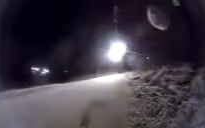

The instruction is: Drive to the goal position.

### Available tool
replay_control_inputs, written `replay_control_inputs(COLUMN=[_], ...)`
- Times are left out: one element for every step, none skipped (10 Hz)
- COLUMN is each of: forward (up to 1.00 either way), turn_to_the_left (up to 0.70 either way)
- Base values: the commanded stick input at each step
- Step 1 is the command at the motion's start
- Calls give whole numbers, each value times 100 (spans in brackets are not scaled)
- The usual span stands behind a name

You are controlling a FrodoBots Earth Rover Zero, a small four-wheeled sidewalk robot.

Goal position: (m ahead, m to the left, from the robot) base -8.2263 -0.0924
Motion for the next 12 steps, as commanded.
replay_control_inputs(forward=[0, 0, 0, 0, 0, 0, 0, 0, 0, 0, 0, 0], turn_to_the_left=[100, 100, 100, 100, 100, 100, 100, 100, 100, 100, 89, 0])
